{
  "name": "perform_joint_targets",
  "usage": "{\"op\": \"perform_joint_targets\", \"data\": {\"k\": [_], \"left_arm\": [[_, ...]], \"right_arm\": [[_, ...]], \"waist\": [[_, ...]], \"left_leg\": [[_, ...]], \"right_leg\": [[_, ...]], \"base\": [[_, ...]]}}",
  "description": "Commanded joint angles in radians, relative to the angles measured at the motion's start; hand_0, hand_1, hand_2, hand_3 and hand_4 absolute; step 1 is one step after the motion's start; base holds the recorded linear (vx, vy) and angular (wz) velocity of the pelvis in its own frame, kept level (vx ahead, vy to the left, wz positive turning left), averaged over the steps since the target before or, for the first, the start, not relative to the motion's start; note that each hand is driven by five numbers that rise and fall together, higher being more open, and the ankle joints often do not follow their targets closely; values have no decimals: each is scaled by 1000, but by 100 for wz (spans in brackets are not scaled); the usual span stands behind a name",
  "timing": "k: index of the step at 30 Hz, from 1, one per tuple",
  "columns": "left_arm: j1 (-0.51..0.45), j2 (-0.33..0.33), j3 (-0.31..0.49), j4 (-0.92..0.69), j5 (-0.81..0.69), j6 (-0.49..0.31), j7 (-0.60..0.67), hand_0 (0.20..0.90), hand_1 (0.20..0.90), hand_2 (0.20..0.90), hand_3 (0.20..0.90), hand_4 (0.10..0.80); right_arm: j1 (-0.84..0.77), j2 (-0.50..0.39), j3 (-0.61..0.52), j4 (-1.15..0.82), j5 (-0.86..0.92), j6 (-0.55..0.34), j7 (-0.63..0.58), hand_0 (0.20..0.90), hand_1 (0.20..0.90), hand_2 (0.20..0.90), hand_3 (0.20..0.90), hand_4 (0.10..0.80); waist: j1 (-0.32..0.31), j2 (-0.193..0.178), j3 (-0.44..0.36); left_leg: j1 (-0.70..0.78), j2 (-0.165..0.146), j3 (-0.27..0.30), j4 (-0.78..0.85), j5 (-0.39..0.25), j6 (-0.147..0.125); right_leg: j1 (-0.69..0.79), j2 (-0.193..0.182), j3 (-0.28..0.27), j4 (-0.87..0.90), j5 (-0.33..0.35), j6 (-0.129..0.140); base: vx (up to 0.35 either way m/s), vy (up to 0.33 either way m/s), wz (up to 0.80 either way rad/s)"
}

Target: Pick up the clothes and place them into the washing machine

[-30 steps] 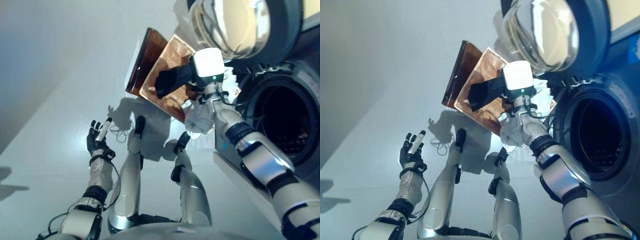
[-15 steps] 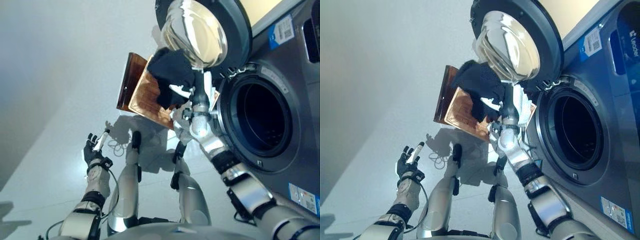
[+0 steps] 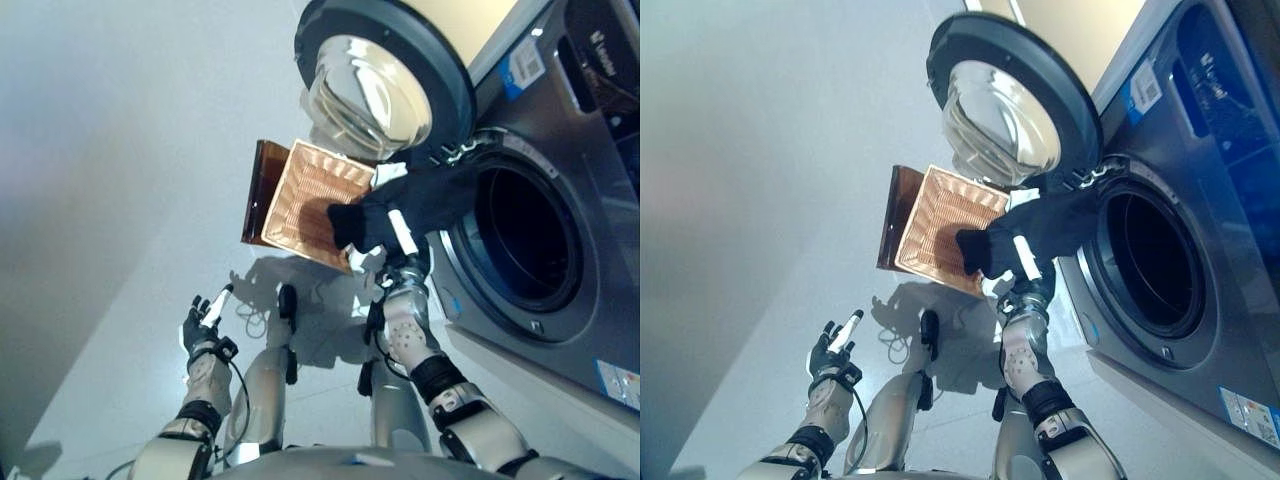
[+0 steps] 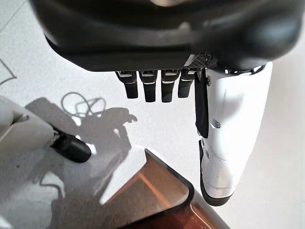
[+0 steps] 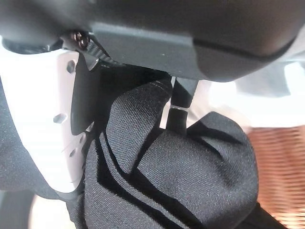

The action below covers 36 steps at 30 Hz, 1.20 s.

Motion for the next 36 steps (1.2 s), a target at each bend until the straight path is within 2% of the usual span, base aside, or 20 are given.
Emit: {"op": "perform_joint_targets", "data": {"k": [1, 8, 11, 17, 22, 29, 30, 36], "left_arm": [[-18, 21, -22, 62, -10, -30, -5, 900, 900, 900, 900, 800], [-14, 28, -24, 71, -26, -26, -13, 900, 900, 900, 900, 800], [-3, 33, -30, 74, -32, -29, -25, 900, 900, 900, 900, 800], [4, 42, -37, 84, -36, -28, -39, 900, 900, 900, 900, 800], [6, 51, -62, 61, -58, -34, -66, 900, 900, 900, 900, 800], [17, 46, -93, 16, -94, -39, -94, 900, 900, 900, 900, 800], [26, 43, -117, -11, -110, -42, -110, 900, 900, 900, 900, 800], [41, 43, -157, -65, -143, -44, -135, 900, 900, 900, 900, 800]], "right_arm": [[-27, 29, -18, -77, 35, -93, 80, 200, 200, 200, 200, 300], [-43, 37, -147, -5, 147, -137, 82, 200, 200, 200, 200, 300], [-92, 3, -251, 60, 174, -171, 49, 200, 200, 200, 200, 300], [-159, -58, -338, 167, 198, -174, 23, 200, 200, 200, 200, 300], [-217, -111, -343, 258, 195, -136, 18, 200, 200, 200, 200, 300], [-264, -152, -356, 282, 196, -128, 12, 200, 200, 200, 200, 300], [-308, -195, -360, 317, 184, -116, -5, 200, 200, 200, 200, 300], [-407, -284, -372, 371, 185, -102, -16, 200, 200, 200, 200, 300]], "waist": [[5, 27, -38], [2, 31, -47], [4, 45, -48], [10, 61, -49], [23, 83, -32], [29, 109, -4], [37, 125, 11], [55, 157, 41]], "left_leg": [[35, -20, -7, -43, -55, -64], [37, -16, -3, -43, -61, -62], [36, -18, -2, -43, -62, -60], [32, -21, -2, -43, -63, -57], [20, -25, 1, -43, -57, -56], [2, -28, 5, -43, -49, -57], [-9, -31, 5, -43, -43, -58], [-27, -33, 6, -43, -41, -61]], "right_leg": [[55, -7, -24, 73, -48, 55], [52, 0, -19, 71, -55, 54], [50, 1, -15, 69, -55, 54], [41, 2, -10, 70, -55, 54], [24, 3, -6, 76, -52, 52], [0, 2, -5, 83, -50, 51], [-12, -1, -7, 88, -50, 50], [-42, -6, -8, 105, -56, 50]], "base": [[0, 0, 0], [12, -9, -5], [0, 0, 0], [-6, 0, -2], [-17, -7, -3], [-10, -2, -2], [-33, -12, -9], [-28, -9, 0]]}}
